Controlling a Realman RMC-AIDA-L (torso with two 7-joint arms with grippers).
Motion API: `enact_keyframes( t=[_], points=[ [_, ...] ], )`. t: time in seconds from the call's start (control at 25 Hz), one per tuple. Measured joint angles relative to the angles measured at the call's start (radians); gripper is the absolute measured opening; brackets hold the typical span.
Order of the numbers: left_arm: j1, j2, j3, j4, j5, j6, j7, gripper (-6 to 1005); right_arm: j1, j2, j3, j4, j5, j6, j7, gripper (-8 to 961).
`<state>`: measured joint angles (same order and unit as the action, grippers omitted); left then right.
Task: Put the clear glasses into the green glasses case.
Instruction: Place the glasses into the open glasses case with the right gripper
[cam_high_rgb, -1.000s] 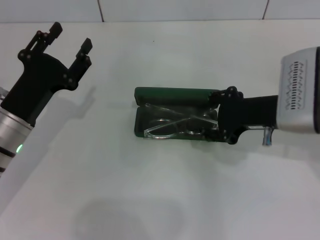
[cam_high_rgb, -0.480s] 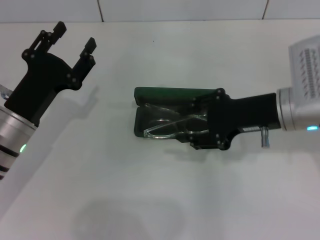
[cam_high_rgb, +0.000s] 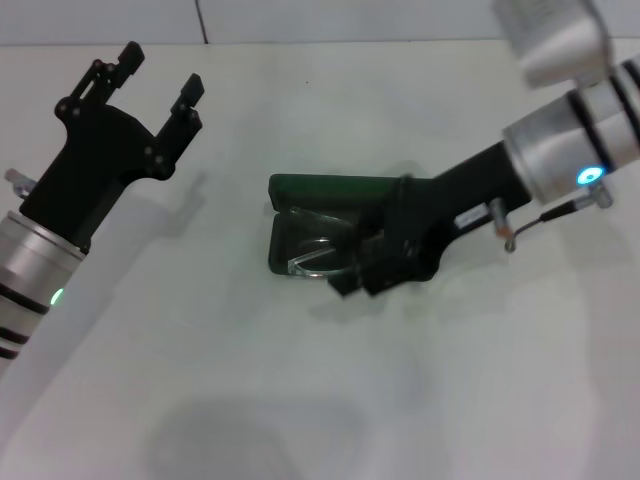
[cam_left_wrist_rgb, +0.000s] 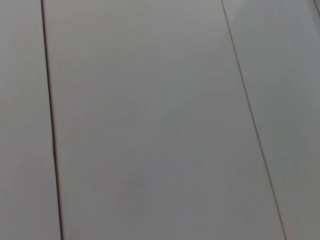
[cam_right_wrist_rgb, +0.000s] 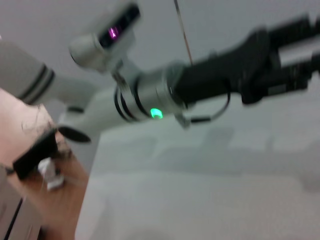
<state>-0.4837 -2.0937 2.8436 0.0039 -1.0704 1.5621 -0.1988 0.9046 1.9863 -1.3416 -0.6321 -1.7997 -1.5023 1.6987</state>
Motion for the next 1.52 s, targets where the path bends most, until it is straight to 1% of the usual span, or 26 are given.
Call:
enact_keyframes(
  t=[0.12, 0.2, 0.28, 0.56, 1.08, 1.52],
  points=[
    [-0.002, 0.000, 0.000, 0.003, 0.007, -0.001, 0.001, 658, 0.031, 0.025, -0.001, -0.007, -0.108, -0.002, 0.059, 543],
    [-0.002, 0.000, 0.000, 0.004, 0.013, -0.002, 0.001, 658, 0.048, 0.034, -0.013, -0.016, -0.150, -0.009, 0.084, 543],
    [-0.002, 0.000, 0.000, 0.004, 0.019, -0.002, 0.001, 658, 0.058, 0.037, -0.025, -0.017, -0.158, -0.015, 0.092, 543],
    [-0.002, 0.000, 0.000, 0.004, 0.025, -0.002, -0.001, 658, 0.057, 0.037, -0.045, -0.016, -0.171, 0.009, 0.098, 543],
    [-0.018, 0.002, 0.000, 0.000, 0.026, -0.002, -0.001, 658, 0.065, 0.038, -0.143, -0.015, -0.186, 0.177, 0.144, 544],
    [-0.032, 0.003, -0.001, -0.005, 0.026, -0.024, -0.001, 659, 0.054, 0.039, -0.144, -0.028, -0.187, 0.260, 0.145, 544]
  ],
)
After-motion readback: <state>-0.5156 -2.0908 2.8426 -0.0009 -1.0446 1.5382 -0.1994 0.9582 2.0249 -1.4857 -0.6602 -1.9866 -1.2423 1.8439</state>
